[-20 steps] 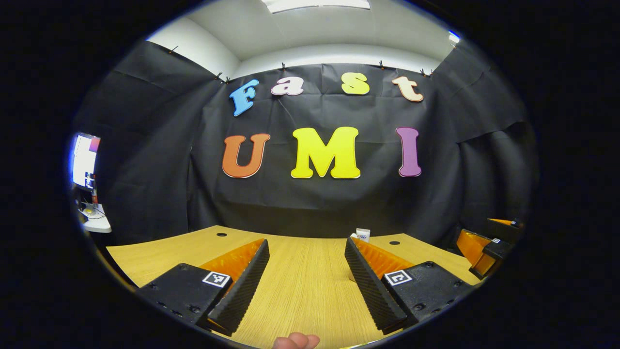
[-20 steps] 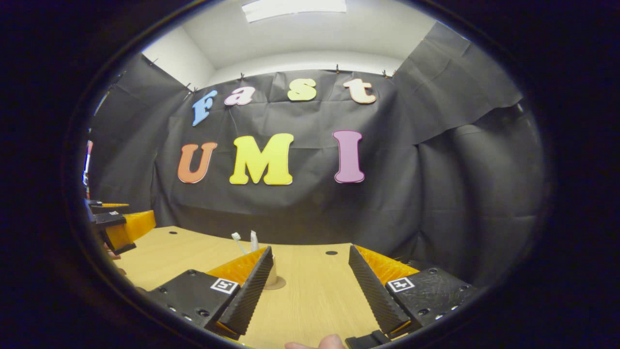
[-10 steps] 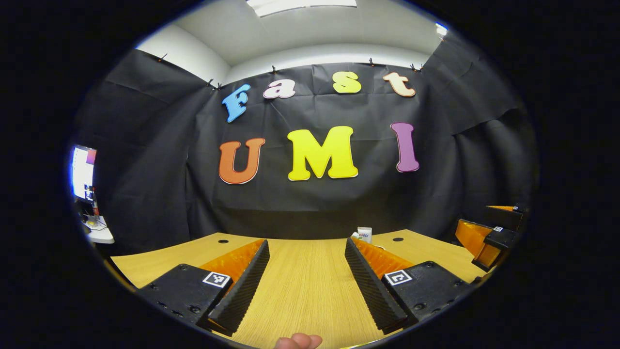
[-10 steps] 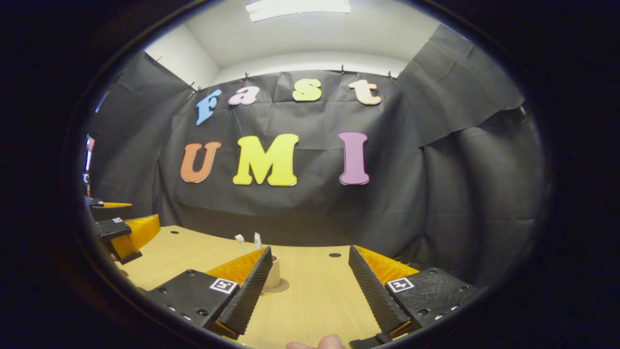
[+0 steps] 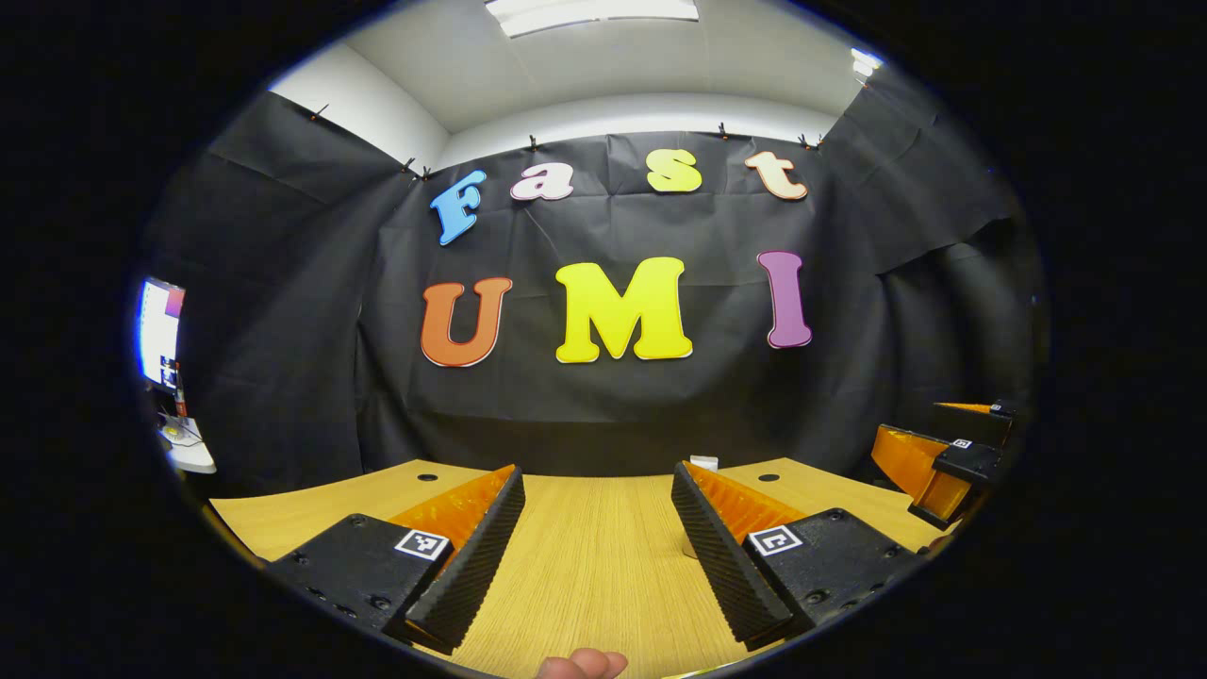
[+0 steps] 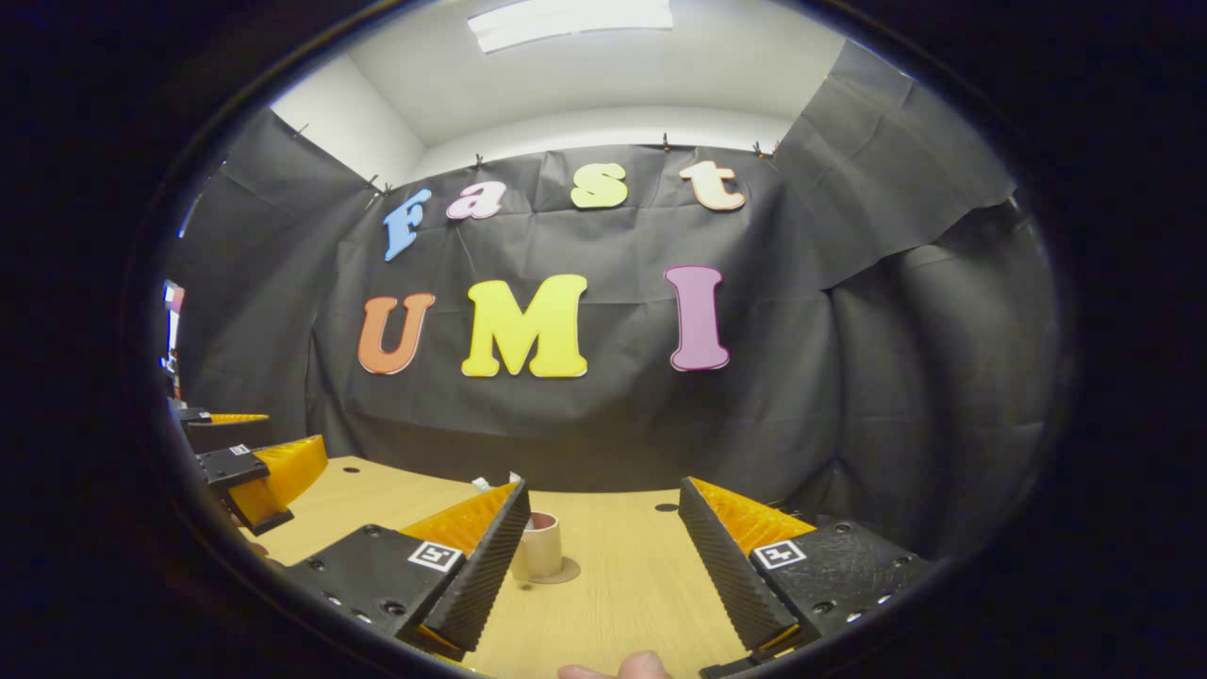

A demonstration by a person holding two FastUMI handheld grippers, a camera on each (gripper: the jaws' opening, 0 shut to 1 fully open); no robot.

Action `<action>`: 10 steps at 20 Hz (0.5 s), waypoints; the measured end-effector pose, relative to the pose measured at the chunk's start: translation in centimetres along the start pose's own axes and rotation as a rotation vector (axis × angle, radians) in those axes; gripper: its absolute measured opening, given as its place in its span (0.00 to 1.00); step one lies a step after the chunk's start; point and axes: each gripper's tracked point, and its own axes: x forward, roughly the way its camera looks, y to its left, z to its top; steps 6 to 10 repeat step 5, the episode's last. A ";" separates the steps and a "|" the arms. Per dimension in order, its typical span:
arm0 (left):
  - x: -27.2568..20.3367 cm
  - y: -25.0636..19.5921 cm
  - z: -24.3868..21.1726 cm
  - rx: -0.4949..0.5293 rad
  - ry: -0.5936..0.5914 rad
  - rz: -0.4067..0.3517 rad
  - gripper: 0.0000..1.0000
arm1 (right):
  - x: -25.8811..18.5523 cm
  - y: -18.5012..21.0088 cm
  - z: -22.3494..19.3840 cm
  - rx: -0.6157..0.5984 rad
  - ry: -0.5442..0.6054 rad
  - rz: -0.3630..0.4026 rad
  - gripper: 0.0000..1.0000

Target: Put the toothbrush and toothpaste on the desktop into the cup, then pick up the cup and place it on the coaster on the desktop.

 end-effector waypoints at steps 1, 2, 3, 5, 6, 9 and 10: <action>0.1 0.0 -0.1 0.000 0.003 -0.001 0.99 | 0.0 0.0 0.0 -0.005 -0.001 0.001 0.95; 0.1 0.1 -0.2 -0.004 0.007 -0.001 0.99 | 0.2 0.1 0.1 -0.006 -0.002 0.002 0.96; 0.3 0.0 -0.3 -0.012 0.010 -0.003 0.99 | 0.3 0.2 -0.1 -0.006 -0.001 0.003 0.96; 0.6 0.1 -0.5 -0.023 0.021 -0.007 0.99 | 0.5 0.3 -0.3 -0.003 0.006 0.002 0.96; 0.6 0.1 -0.5 -0.023 0.021 -0.007 0.99 | 0.5 0.3 -0.3 -0.003 0.006 0.002 0.96; 0.6 0.1 -0.5 -0.023 0.021 -0.007 0.99 | 0.5 0.3 -0.3 -0.003 0.006 0.002 0.96; 0.6 0.1 -0.5 -0.023 0.021 -0.007 0.99 | 0.5 0.3 -0.3 -0.003 0.006 0.002 0.96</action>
